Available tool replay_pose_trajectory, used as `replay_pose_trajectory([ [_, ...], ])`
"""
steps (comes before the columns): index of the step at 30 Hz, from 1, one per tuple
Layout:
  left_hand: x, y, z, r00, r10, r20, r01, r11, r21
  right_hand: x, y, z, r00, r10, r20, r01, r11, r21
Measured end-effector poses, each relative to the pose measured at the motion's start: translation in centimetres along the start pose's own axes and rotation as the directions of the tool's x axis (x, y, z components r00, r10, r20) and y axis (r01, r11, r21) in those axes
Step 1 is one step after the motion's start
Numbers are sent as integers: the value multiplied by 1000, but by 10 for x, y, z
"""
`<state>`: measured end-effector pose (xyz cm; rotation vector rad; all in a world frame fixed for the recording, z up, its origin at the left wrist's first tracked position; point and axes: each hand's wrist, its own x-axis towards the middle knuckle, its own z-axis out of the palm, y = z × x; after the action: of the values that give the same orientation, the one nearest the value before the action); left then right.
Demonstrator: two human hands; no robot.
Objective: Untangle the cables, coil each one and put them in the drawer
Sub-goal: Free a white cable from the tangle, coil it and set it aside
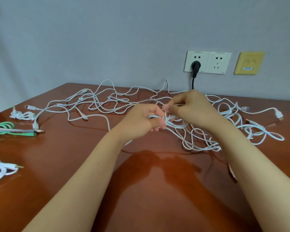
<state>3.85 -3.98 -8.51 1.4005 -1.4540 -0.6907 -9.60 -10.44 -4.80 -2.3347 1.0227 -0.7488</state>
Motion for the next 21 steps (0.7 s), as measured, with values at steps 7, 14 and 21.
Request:
replay_pose_trajectory([
  [7,-2,8,1,998,57,27,-46,951,-307,8,23,-4,841,130,525,-522,452,723],
  [14,4,-2,1,984,-33,-177,-30,939,-342,6,29,21,828,158,538,-557,343,756],
  [21,9,-7,-4,901,-101,-423,-36,952,-302,2,8,41,996,-53,75,35,974,223],
])
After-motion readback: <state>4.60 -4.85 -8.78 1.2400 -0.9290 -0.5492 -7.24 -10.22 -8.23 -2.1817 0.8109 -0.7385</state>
